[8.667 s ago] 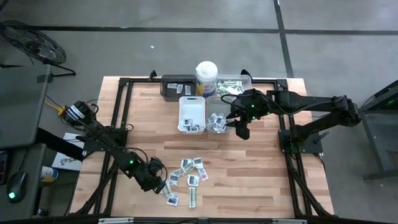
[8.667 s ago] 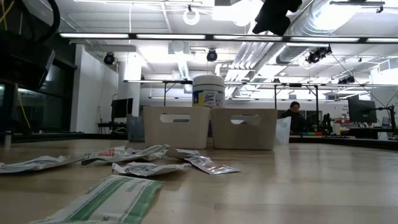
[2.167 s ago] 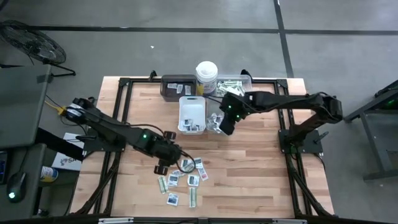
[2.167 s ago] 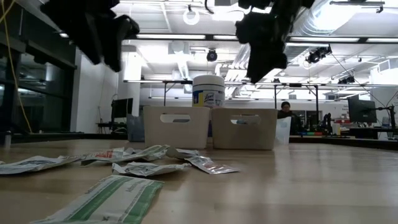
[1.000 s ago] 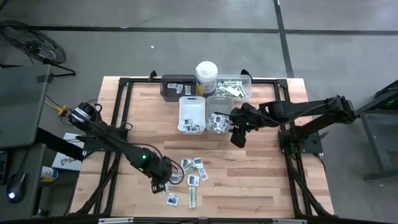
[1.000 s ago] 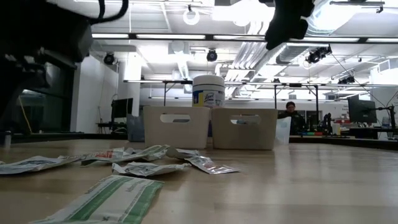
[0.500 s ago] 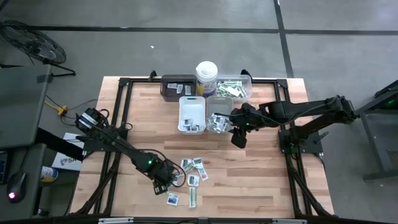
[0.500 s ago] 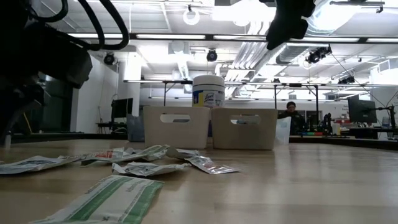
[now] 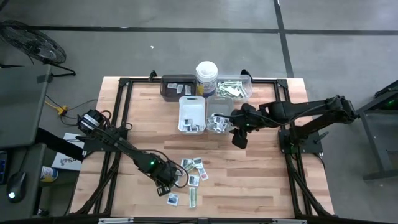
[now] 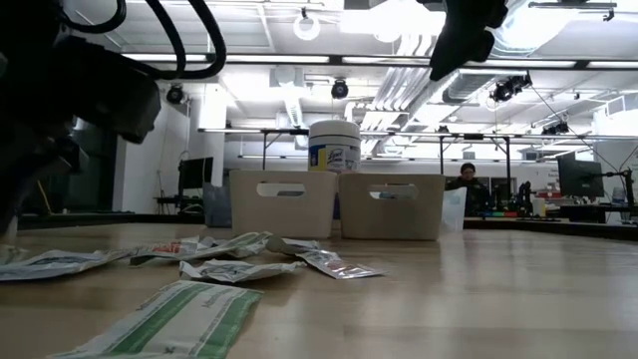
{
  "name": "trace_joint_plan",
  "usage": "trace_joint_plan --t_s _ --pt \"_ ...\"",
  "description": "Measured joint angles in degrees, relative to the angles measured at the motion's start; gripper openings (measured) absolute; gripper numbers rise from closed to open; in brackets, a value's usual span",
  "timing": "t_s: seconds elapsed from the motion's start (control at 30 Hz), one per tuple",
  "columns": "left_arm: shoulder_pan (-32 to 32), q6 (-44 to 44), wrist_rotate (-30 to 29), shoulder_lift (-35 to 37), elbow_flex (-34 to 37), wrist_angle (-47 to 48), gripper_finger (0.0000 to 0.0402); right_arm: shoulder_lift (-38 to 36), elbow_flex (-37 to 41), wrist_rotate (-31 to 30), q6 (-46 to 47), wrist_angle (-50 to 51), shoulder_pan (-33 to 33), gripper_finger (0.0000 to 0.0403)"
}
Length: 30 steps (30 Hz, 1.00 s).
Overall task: Pick & Place First Aid Supplies
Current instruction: Put the band aid into the transparent bin
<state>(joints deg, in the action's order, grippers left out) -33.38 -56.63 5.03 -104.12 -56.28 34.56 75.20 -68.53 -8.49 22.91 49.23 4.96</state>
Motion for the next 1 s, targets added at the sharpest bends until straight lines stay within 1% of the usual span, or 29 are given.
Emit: trace_joint_plan --t_s 0.1,0.17,0.33,0.43,0.53,0.6,0.7,0.77,0.83,1.0 --pt "0.0 -0.6 0.9 -0.1 0.0 -0.8 0.0027 0.0 0.0 -0.1 -0.5 0.0 0.8 0.0147" --pt "0.0 -0.6 1.2 -0.1 0.1 -0.9 0.0008 0.0 0.0 -0.1 -0.5 0.1 1.4 0.0147" --pt "-0.1 0.9 1.6 1.1 0.3 -0.8 0.0002 0.0 0.0 -0.1 -0.5 0.9 2.9 0.0147" --pt "-0.1 1.0 0.2 4.3 0.5 -0.7 0.0001 0.0 0.0 -0.1 -0.2 1.1 4.1 0.0147" --pt "-0.2 0.8 -4.0 8.7 0.4 2.0 0.0001 0.0 0.0 -0.1 0.5 -0.1 5.2 0.0147" --pt "-0.1 0.8 -6.6 12.2 -1.1 2.6 0.0001 0.0 0.0 -0.2 0.5 -2.5 5.8 0.0147" --pt "-0.1 0.8 -11.7 16.4 -3.2 5.9 0.0001 0.0 0.0 -0.3 0.6 -6.7 6.5 0.0147" --pt "-0.1 1.3 -16.6 18.7 -5.0 6.8 0.0 0.0 0.0 -0.3 0.4 -9.6 6.7 0.0147" --pt "-0.1 3.2 -22.8 21.1 -6.8 6.2 0.0 0.0 0.0 -0.3 -0.2 -12.2 6.7 0.0147" --pt "0.0 9.5 -37.9 22.7 -11.8 6.3 0.0 0.0 0.0 -0.1 -1.1 -18.4 6.7 0.0147"
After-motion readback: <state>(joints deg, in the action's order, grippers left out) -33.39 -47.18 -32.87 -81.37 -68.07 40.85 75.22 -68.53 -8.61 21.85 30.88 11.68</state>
